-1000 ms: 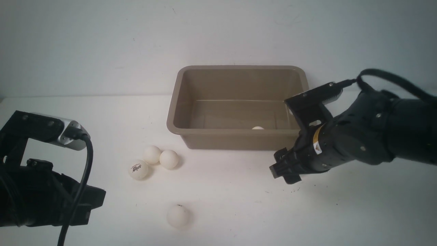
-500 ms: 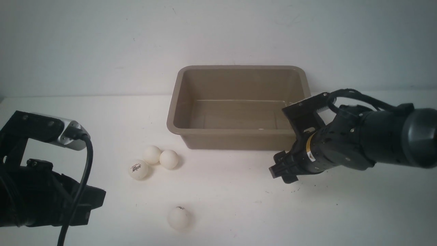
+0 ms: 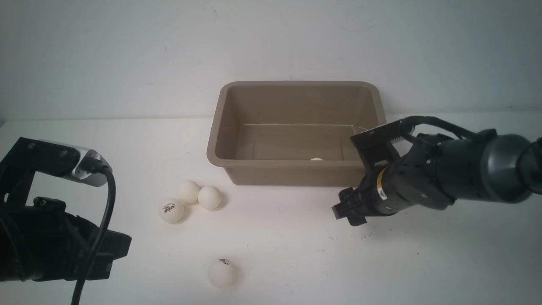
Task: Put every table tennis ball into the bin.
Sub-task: Use the right arm to clamp the table tennis ball closest to it
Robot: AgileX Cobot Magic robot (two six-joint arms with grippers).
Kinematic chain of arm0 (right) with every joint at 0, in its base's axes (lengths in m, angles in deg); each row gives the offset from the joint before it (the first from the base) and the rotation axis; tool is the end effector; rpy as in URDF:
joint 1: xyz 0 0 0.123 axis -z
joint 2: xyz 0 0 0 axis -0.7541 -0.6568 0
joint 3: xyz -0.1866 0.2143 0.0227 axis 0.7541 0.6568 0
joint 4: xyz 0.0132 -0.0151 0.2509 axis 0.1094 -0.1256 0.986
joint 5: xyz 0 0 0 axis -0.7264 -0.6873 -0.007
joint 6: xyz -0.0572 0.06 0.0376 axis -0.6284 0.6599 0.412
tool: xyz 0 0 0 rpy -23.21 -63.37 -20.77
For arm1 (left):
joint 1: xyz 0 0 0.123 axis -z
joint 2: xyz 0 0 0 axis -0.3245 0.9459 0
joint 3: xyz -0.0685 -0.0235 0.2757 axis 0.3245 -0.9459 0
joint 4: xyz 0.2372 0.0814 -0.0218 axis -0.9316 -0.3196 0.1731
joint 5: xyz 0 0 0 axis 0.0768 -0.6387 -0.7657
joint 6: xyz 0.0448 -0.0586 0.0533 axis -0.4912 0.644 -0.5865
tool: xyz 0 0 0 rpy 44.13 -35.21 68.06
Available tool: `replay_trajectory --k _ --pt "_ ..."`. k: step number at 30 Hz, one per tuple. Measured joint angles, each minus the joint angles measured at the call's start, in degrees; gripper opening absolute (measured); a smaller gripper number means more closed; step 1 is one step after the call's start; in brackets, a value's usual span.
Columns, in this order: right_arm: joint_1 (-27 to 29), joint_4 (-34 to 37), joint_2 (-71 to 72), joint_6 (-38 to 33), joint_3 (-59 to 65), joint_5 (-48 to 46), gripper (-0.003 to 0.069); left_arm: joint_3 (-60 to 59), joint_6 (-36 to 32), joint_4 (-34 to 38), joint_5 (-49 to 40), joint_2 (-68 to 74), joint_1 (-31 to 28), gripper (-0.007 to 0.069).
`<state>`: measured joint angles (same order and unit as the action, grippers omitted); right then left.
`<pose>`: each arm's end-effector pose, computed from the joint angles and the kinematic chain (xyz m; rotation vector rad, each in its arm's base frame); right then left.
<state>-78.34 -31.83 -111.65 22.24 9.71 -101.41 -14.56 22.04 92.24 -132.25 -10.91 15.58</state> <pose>0.3307 0.1637 0.1511 -0.4482 2.6074 -0.0857 0.1712 -0.0366 0.2772 0.4159 2.4073 -0.5548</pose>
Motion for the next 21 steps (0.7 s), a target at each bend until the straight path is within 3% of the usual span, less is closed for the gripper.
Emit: replay_trajectory --k 3,5,6,7,15,21 --pt "0.0 0.0 -1.36 0.0 -1.97 -0.42 0.0477 0.0 0.0 0.0 0.0 0.0 0.0 -0.0004" --pt "0.0 0.07 -2.26 0.0 -3.09 -1.35 0.0416 0.0 0.0 0.0 0.0 0.0 0.0 -0.0004" --pt "0.0 0.15 -2.61 0.0 -3.43 -2.05 0.0353 0.0 0.0 0.0 0.0 0.0 0.0 -0.0004" --pt "0.0 0.22 -2.72 0.0 -3.56 -2.3 0.0344 0.0 0.0 0.0 0.0 0.0 0.0 -0.0004" --pt "-1.42 0.88 -2.65 -0.28 -3.97 -6.33 0.0349 0.0 0.0 0.0 0.0 0.0 0.0 -0.0004" --pt "-9.49 1.08 0.3 -0.85 -3.87 -10.83 0.0349 0.0 0.0 0.0 0.0 0.0 0.0 -0.0004"
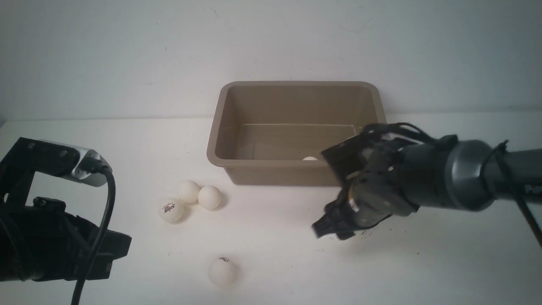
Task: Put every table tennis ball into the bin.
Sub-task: Use the right arm to clamp the table tennis ball closest to it, then use the right arm to put the table tennis ball into the box
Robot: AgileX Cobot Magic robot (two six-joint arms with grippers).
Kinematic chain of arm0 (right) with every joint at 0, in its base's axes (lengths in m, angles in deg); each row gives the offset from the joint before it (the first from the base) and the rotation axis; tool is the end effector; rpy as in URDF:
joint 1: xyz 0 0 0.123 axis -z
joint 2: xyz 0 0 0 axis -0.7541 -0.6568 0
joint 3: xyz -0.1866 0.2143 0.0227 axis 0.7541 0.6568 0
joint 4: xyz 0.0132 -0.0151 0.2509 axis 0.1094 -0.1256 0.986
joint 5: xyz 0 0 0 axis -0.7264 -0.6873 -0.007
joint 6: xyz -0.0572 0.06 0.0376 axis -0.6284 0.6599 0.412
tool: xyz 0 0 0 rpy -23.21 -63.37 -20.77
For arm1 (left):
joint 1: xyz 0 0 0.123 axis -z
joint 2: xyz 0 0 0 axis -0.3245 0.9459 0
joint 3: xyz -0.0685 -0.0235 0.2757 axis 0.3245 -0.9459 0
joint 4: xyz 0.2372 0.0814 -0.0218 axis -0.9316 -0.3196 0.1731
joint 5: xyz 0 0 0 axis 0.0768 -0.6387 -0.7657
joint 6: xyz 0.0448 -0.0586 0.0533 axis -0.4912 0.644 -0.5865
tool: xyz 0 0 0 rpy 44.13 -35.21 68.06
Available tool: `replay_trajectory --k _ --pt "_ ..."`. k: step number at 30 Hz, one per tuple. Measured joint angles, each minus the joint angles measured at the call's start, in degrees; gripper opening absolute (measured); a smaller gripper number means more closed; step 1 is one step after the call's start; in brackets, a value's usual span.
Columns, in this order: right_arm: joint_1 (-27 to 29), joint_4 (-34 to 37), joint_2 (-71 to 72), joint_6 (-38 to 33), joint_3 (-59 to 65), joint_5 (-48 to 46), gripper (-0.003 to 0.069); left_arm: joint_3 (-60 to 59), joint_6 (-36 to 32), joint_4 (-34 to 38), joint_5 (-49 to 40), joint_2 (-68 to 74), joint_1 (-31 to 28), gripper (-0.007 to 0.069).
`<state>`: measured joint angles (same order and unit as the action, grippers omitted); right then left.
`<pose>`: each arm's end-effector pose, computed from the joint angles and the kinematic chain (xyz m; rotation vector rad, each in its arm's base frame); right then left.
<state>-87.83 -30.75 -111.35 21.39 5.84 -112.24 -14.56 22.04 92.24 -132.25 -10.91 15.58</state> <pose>0.3027 0.2107 0.1648 -0.6158 2.6368 -0.1670 0.1712 -0.0366 0.2772 0.4159 2.4073 -0.5548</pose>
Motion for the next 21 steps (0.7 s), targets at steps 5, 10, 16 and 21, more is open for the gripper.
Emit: replay_trajectory --k 5,10,16,21 --pt "-5.25 -4.47 8.66 1.11 -3.95 0.41 0.0349 0.0 0.0 0.0 0.0 0.0 0.0 -0.0004" --pt "-2.33 -8.89 10.19 0.48 -15.12 -0.2 0.0349 0.0 0.0 0.0 0.12 0.34 0.0 -0.0004" --pt "3.68 -4.97 3.81 -8.39 -27.46 -2.97 0.0349 0.04 0.0 0.0 0.32 7.51 0.0 -0.0004" --pt "4.34 -2.07 -0.84 -14.28 -30.77 -3.57 0.0349 0.11 -1.08 1.53 0.58 14.52 0.28 -0.0004"
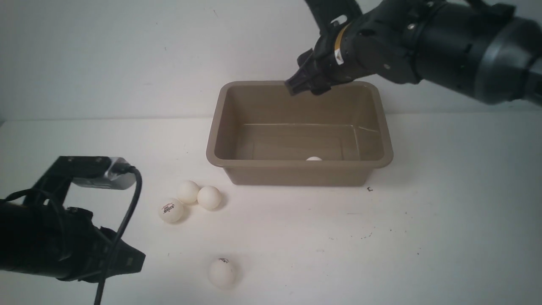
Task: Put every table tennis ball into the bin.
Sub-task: Use the right arm to put the table tennis ball into the box, then use the left arm to clamp the table tennis ball closest to it
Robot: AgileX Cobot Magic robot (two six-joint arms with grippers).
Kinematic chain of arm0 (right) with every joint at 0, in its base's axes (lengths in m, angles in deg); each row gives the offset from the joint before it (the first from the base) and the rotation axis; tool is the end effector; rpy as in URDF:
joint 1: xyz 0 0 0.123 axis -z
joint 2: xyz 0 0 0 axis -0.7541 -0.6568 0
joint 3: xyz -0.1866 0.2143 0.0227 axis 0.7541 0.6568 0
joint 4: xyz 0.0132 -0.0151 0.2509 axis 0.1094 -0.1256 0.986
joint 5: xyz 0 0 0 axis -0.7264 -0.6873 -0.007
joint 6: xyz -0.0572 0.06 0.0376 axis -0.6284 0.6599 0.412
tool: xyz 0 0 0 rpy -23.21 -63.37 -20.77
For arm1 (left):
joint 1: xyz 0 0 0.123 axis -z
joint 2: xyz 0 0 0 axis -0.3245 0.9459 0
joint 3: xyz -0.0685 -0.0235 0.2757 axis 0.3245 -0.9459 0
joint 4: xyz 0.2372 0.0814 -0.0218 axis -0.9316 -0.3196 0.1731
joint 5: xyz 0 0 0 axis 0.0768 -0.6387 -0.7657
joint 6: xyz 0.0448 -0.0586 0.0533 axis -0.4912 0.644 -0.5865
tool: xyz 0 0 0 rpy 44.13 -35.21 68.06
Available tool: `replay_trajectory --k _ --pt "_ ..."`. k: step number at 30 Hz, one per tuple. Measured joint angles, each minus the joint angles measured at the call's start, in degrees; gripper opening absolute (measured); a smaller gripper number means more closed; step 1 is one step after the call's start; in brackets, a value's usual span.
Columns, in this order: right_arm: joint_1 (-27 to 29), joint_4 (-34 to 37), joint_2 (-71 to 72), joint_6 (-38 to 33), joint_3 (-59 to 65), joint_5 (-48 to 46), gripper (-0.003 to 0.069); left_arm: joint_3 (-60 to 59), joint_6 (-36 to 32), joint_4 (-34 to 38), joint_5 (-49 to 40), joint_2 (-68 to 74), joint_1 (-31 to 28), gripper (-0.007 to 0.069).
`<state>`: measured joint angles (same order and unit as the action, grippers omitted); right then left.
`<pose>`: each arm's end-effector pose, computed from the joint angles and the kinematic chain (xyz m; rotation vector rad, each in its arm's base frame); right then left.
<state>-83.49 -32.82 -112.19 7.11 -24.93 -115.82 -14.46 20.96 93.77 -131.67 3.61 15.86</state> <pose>0.3814 0.2262 0.3105 -0.6180 2.1925 -0.1249 0.2060 -0.0366 0.2315 0.3600 2.6174 -0.6705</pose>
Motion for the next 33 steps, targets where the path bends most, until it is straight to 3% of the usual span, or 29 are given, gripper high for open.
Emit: replay_trajectory --k 5,10,13,16,22,24,29,33 --pt "0.0 0.42 -2.08 -0.38 -0.55 -0.07 0.0349 0.0 -1.7 0.38 1.72 3.85 4.44 -0.0004" --pt "0.23 0.54 -3.44 -0.32 -0.62 -0.86 0.043 0.18 -0.25 -1.68 9.26 5.22 13.89 -0.0001" --pt "1.3 0.61 -4.07 0.26 -0.68 -0.86 0.0486 0.38 5.91 -7.95 16.19 5.88 20.21 -0.0001" --pt "2.9 1.13 -4.77 2.37 -0.73 -1.48 0.0496 0.74 13.61 -16.12 19.65 7.17 23.8 -0.0001" --pt "4.49 7.05 -4.55 1.32 -0.73 -2.45 0.0497 4.36 26.24 -30.85 18.76 11.66 26.62 0.0011" --pt "4.49 11.84 -2.87 -1.09 -0.73 -2.12 0.0497 7.8 30.02 -35.41 16.02 14.45 27.94 0.0032" --pt "4.49 15.33 0.73 -5.23 -0.73 -2.76 0.0497 13.57 31.62 -36.47 10.4 16.75 31.28 0.0099" --pt "4.49 15.85 2.89 -8.63 -0.73 -5.28 0.0497 19.58 31.62 -35.28 6.61 16.91 35.32 0.0256"
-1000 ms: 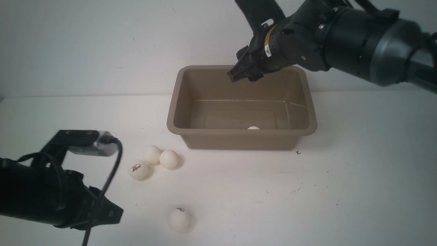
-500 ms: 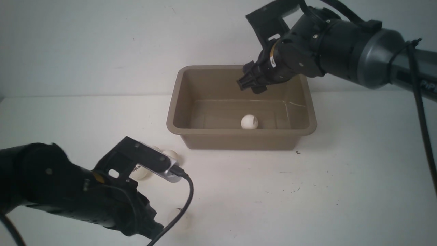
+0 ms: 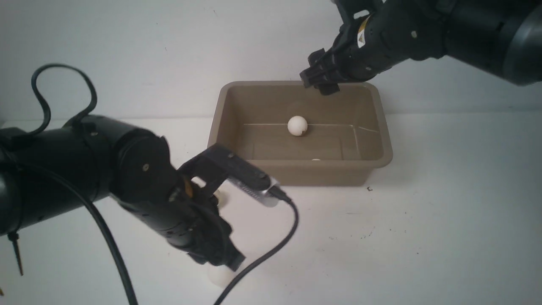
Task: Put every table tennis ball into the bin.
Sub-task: Use the left arm to clamp the table tennis ball closest to it
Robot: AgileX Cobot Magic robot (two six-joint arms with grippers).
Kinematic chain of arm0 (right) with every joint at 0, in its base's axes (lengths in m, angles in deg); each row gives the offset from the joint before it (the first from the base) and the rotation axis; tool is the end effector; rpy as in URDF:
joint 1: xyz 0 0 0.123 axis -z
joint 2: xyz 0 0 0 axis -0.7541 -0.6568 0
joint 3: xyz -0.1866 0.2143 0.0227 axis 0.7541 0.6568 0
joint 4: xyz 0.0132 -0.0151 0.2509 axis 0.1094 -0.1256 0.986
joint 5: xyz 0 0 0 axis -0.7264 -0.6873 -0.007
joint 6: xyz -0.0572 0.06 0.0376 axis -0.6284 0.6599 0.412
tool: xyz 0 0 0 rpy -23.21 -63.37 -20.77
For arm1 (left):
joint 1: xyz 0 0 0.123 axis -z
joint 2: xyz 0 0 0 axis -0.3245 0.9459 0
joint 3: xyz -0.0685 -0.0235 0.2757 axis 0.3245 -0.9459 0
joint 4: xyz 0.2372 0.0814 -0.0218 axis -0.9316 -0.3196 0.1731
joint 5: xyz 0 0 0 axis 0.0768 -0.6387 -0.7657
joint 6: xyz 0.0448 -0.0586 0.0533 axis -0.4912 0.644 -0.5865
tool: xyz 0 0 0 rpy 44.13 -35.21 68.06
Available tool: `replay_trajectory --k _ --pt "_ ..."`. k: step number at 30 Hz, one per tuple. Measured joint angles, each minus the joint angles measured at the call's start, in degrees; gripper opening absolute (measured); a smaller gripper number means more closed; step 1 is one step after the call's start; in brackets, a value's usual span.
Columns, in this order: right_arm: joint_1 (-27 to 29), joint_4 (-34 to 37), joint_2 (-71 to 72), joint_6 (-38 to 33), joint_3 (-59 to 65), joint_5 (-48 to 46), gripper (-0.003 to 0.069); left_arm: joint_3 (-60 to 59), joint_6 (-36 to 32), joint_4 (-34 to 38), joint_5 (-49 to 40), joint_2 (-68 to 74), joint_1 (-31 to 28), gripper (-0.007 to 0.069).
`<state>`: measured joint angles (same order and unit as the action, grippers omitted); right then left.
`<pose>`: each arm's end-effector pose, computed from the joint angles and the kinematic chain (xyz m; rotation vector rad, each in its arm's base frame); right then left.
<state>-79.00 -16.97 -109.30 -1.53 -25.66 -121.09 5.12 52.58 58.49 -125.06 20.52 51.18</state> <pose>0.3775 0.1994 0.3248 -0.5431 2.3303 0.0254 0.2472 -0.1656 0.2344 0.9466 2.6263 -0.2390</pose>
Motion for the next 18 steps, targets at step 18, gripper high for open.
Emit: replay_trajectory --k 18 --pt "0.0 3.46 5.69 -3.46 1.03 -6.54 0.0497 0.84 2.1 -3.02 -0.64 10.59 1.35 0.0588"
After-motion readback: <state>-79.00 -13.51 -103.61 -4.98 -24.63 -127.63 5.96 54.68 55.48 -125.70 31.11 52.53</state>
